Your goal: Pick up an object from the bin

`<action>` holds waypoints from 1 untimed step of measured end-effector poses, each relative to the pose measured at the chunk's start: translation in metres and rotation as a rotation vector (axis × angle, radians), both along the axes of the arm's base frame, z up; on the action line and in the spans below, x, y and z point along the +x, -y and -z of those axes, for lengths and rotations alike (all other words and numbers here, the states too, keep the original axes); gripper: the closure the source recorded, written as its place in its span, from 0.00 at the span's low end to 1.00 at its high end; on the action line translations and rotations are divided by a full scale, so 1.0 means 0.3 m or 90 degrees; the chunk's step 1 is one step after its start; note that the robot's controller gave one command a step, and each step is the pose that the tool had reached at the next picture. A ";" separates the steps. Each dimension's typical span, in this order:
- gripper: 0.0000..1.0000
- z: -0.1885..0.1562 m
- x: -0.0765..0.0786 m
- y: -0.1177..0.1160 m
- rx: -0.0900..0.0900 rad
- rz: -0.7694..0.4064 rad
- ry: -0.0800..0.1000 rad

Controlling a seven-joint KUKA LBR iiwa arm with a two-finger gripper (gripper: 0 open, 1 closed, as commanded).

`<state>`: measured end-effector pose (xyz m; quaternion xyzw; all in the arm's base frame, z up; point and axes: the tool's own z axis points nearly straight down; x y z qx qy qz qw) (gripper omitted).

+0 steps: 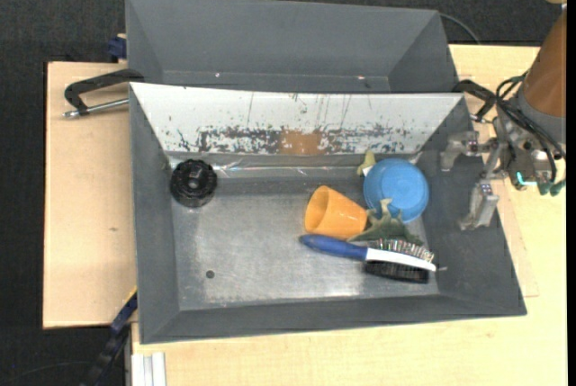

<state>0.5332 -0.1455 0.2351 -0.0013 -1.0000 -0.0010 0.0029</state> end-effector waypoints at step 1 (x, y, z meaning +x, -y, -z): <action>0.00 0.297 0.117 -0.086 0.001 -0.054 0.000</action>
Offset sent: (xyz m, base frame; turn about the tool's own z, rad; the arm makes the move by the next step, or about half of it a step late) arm 0.0352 0.0232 -0.0857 -0.0826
